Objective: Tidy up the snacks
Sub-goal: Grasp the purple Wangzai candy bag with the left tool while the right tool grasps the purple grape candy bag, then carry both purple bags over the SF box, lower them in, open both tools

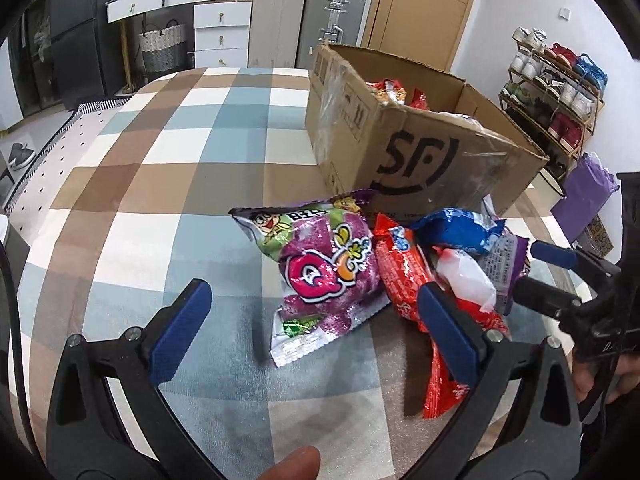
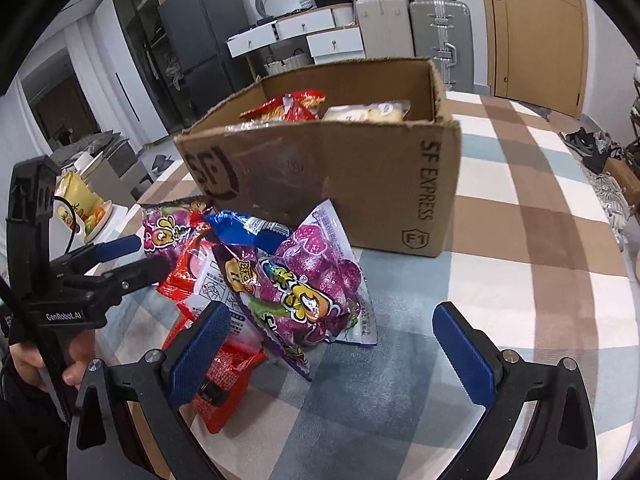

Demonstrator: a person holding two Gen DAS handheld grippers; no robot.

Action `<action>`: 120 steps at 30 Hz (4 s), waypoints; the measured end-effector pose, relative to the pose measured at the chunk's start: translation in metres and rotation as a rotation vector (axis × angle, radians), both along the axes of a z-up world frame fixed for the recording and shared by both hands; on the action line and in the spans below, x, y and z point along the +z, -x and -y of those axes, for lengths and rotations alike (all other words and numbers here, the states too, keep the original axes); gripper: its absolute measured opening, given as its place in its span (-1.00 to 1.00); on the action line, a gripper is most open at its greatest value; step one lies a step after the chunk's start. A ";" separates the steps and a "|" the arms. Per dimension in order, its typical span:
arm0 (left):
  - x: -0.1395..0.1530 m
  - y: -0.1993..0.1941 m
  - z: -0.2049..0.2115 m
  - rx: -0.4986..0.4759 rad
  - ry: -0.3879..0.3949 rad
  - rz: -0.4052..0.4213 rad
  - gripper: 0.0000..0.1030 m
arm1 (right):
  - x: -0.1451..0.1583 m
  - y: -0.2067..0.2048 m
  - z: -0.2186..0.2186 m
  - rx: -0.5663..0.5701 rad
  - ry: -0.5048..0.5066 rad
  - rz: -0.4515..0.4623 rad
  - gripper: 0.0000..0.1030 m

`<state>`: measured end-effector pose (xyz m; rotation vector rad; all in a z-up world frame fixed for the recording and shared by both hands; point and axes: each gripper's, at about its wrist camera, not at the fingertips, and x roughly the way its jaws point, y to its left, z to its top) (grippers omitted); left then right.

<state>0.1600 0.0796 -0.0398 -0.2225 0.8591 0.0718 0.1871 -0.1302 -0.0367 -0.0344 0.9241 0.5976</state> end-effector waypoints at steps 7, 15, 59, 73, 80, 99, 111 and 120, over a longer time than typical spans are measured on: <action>-0.010 -0.018 -0.013 0.029 0.009 -0.037 0.99 | -0.016 -0.012 -0.007 -0.002 0.016 -0.048 0.99; -0.018 -0.033 -0.026 0.052 0.052 -0.051 0.99 | -0.022 -0.025 -0.009 0.013 -0.011 -0.069 0.99; 0.016 -0.001 -0.019 -0.006 0.096 0.084 -0.10 | 0.003 -0.006 0.028 0.023 -0.104 0.021 0.10; 0.059 -0.002 -0.008 -0.035 0.080 0.172 -0.10 | 0.042 0.002 0.035 0.003 -0.135 0.100 0.10; 0.077 -0.009 0.000 -0.061 0.069 0.203 -0.10 | 0.064 0.000 0.038 -0.024 -0.150 0.139 0.10; 0.120 -0.038 0.018 -0.112 0.027 0.282 -0.10 | 0.105 -0.015 0.039 -0.027 -0.180 0.213 0.10; 0.128 -0.052 0.020 -0.107 0.017 0.297 -0.10 | 0.114 -0.032 0.024 -0.009 -0.183 0.229 0.10; 0.127 -0.063 0.021 -0.114 0.010 0.284 -0.10 | 0.112 -0.049 0.011 -0.003 -0.188 0.220 0.10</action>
